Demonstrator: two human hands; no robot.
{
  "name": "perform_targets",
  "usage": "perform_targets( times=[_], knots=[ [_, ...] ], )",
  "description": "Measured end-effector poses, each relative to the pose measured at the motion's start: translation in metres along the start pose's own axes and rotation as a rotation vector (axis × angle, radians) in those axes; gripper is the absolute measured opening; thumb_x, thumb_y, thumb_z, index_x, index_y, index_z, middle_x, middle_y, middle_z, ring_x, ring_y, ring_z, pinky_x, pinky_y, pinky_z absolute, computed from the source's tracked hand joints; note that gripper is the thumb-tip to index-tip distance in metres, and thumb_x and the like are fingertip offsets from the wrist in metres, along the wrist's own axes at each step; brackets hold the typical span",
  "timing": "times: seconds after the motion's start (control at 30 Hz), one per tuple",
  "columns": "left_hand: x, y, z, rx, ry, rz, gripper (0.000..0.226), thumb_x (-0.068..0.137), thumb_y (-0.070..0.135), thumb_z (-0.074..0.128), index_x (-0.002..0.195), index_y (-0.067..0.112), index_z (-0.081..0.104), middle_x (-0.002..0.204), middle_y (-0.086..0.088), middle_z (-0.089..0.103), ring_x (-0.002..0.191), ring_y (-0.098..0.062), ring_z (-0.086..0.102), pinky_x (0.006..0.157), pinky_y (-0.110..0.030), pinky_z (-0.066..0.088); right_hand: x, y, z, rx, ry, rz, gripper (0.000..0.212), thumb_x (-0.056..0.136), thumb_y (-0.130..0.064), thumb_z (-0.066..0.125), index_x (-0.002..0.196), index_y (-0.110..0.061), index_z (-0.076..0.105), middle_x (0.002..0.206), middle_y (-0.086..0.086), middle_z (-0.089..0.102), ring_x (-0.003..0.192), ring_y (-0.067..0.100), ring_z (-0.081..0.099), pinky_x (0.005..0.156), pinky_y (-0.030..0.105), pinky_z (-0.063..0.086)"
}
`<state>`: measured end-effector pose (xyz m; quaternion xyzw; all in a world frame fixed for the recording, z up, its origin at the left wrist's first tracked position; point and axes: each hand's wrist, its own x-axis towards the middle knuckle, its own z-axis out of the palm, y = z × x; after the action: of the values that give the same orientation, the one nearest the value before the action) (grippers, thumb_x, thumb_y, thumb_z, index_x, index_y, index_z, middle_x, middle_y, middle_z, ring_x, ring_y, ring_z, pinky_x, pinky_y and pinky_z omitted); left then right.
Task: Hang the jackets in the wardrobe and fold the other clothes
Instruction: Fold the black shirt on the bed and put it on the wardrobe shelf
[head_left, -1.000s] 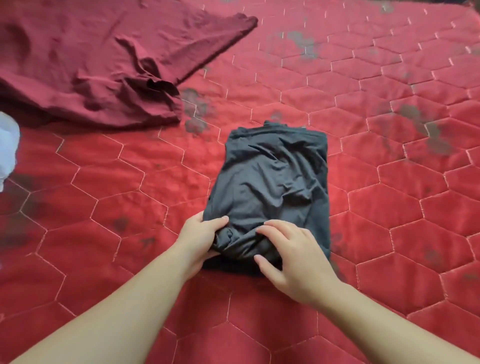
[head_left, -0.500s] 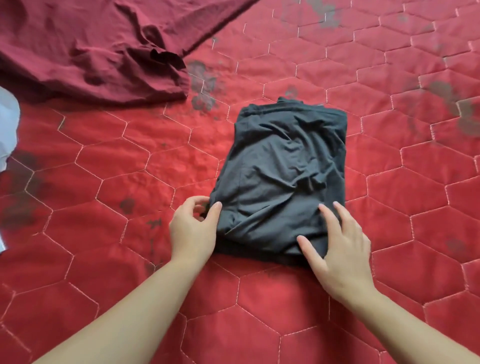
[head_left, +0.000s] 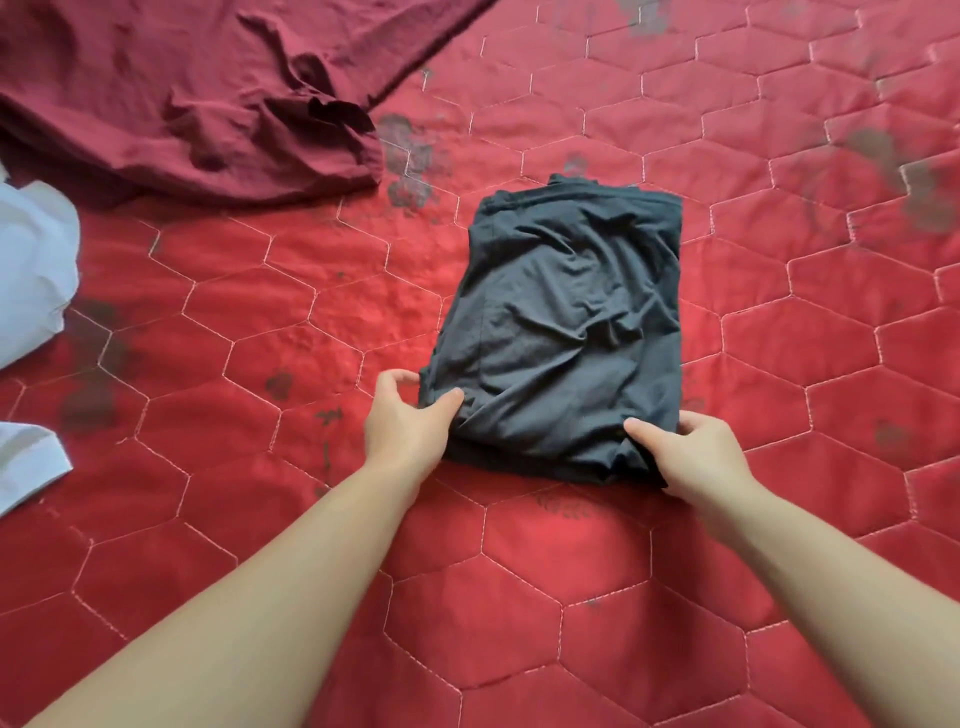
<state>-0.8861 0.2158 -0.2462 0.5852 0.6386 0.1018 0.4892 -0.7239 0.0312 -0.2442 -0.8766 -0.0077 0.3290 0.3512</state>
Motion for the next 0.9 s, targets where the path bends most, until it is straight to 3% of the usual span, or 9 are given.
perform_targets(
  times=[0.1,0.17,0.23,0.3,0.37,0.47,0.7,0.8,0.9],
  knots=[
    [0.001,0.0,-0.003,0.006,-0.016,-0.034,0.032,0.074,0.042,0.078,0.092,0.019,0.065,0.082,0.001,0.063,0.075,-0.022,0.065,0.074,-0.047,0.059,-0.01,0.011,-0.003,-0.252,0.165,-0.325,0.047,0.072,-0.041,0.078,0.11,-0.021,0.058,0.11,0.003,0.058,0.096,0.023,0.055,0.083,0.036,0.045],
    [0.001,0.001,-0.005,0.063,-0.043,-0.057,0.03,0.074,0.045,0.077,0.081,0.016,0.071,0.071,0.002,0.062,0.07,-0.022,0.061,0.071,-0.039,0.059,-0.017,0.017,-0.004,-0.53,0.219,-0.649,0.07,0.061,-0.048,0.083,0.12,-0.024,0.055,0.119,0.004,0.052,0.105,0.027,0.051,0.087,0.041,0.041],
    [0.001,0.002,-0.006,0.165,-0.023,0.0,0.032,0.075,0.046,0.076,0.072,0.014,0.071,0.064,0.004,0.06,0.071,-0.022,0.057,0.063,-0.029,0.047,-0.019,0.021,-0.001,-0.716,0.175,-0.854,0.065,0.059,-0.048,0.084,0.115,-0.024,0.062,0.112,0.004,0.057,0.101,0.03,0.054,0.084,0.043,0.039],
    [0.0,0.004,-0.008,0.177,-0.011,0.029,0.03,0.076,0.045,0.075,0.069,0.016,0.071,0.062,0.006,0.06,0.066,-0.017,0.055,0.058,-0.027,0.038,-0.016,0.022,0.002,-0.76,0.136,-0.932,0.038,0.068,-0.033,0.082,0.1,-0.021,0.067,0.095,0.002,0.062,0.091,0.03,0.06,0.081,0.042,0.037],
    [-0.001,0.005,-0.011,0.129,-0.023,0.041,0.027,0.078,0.043,0.074,0.069,0.017,0.071,0.057,0.01,0.058,0.058,-0.011,0.051,0.054,-0.025,0.036,-0.011,0.021,0.002,-0.693,0.116,-0.935,0.016,0.076,-0.015,0.076,0.089,-0.016,0.067,0.082,0.002,0.065,0.08,0.03,0.064,0.077,0.042,0.039],
    [-0.004,0.001,-0.018,0.124,-0.062,0.094,0.029,0.081,0.042,0.072,0.068,0.017,0.071,0.046,0.014,0.051,0.044,-0.002,0.044,0.044,-0.019,0.034,-0.008,0.023,-0.008,-0.526,0.127,-0.851,0.016,0.078,-0.002,0.068,0.09,-0.011,0.064,0.082,0.007,0.065,0.075,0.035,0.064,0.068,0.044,0.049],
    [-0.008,-0.02,-0.013,0.322,-0.033,0.194,0.027,0.082,0.039,0.073,0.064,0.022,0.063,0.065,0.01,0.062,0.071,-0.018,0.061,0.067,-0.026,0.041,-0.011,0.045,-0.022,-0.588,0.109,-0.701,0.022,0.073,-0.01,0.071,0.089,-0.018,0.058,0.082,-0.003,0.055,0.072,0.031,0.06,0.057,0.035,0.044],
    [-0.006,-0.014,-0.008,0.174,-0.114,0.024,0.027,0.081,0.04,0.074,0.09,0.016,0.064,0.084,0.003,0.061,0.074,-0.018,0.065,0.062,-0.034,0.058,-0.007,0.041,-0.018,-0.522,0.131,-0.561,0.039,0.071,-0.023,0.073,0.102,-0.025,0.05,0.1,-0.005,0.045,0.081,0.027,0.057,0.061,0.035,0.044],
    [-0.008,-0.01,-0.004,0.04,-0.198,-0.127,0.045,0.075,0.05,0.077,0.097,0.016,0.059,0.091,0.0,0.065,0.065,-0.015,0.071,0.046,-0.025,0.053,-0.006,0.033,-0.01,-0.401,0.09,-0.392,0.061,0.073,-0.025,0.072,0.121,-0.032,0.036,0.111,0.0,0.055,0.095,0.031,0.059,0.07,0.036,0.042]
  ],
)
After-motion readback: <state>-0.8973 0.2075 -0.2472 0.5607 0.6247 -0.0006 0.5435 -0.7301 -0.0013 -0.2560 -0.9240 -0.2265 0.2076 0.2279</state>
